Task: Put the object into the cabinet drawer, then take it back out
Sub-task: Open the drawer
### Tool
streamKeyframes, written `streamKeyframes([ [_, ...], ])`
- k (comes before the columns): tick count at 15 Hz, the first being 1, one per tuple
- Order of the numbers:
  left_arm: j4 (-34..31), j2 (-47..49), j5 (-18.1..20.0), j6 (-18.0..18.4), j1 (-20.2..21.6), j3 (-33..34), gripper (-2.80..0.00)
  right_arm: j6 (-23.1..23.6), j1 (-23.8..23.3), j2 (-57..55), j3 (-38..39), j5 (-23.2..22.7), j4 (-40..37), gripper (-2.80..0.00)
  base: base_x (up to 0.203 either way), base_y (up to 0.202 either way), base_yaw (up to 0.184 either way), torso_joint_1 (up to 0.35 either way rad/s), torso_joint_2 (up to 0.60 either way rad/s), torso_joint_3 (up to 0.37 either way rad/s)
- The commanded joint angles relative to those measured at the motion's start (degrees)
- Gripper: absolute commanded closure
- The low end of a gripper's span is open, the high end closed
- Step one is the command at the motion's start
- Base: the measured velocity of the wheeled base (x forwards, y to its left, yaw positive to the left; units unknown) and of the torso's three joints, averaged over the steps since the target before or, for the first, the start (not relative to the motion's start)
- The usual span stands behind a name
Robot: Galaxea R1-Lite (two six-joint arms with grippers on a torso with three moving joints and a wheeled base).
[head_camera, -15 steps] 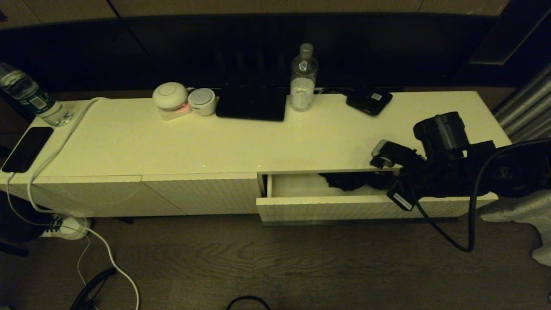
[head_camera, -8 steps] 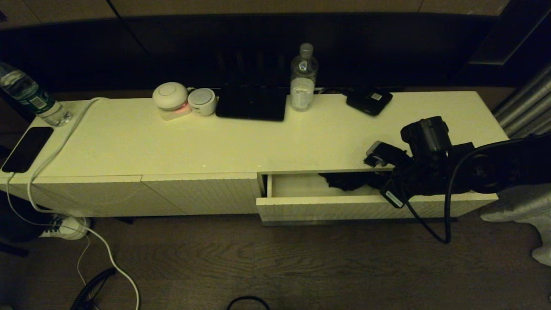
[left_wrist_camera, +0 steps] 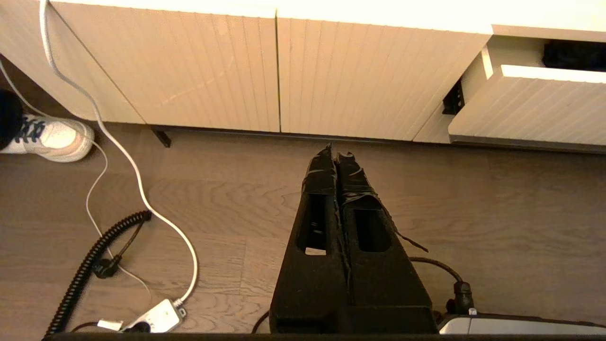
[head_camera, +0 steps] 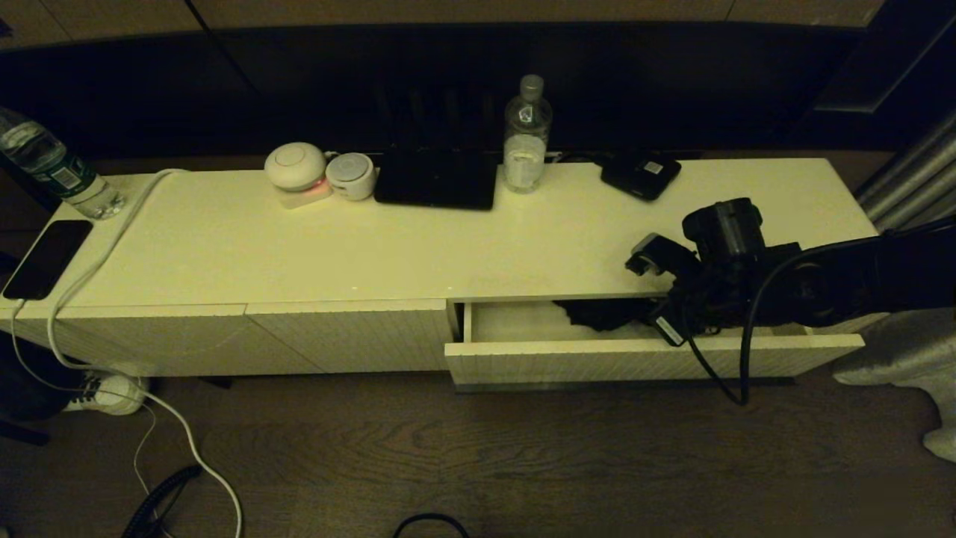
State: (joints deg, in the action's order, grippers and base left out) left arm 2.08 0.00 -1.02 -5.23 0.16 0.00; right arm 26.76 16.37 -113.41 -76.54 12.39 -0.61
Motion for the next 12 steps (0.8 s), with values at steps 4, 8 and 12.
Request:
streamKeyframes([
  [4, 0.0, -0.1, 0.0, 0.0, 0.0, 0.0, 0.00, -1.1, -0.1, -1.6, 0.3, 0.2, 0.5, 0.00, 0.000, 0.000, 0.000, 0.000, 0.00, 0.000],
  [8, 0.0, -0.1, 0.0, 0.0, 0.0, 0.0, 0.00, -2.2, 0.1, -1.3, 1.8, 0.7, 0.6, 0.00, 0.000, 0.000, 0.000, 0.000, 0.00, 0.000],
  [12, 0.0, -0.1, 0.0, 0.0, 0.0, 0.0, 0.00, -2.3, 0.2, 0.8, 6.3, 0.9, 0.5, 0.00, 0.000, 0.000, 0.000, 0.000, 0.00, 0.000],
])
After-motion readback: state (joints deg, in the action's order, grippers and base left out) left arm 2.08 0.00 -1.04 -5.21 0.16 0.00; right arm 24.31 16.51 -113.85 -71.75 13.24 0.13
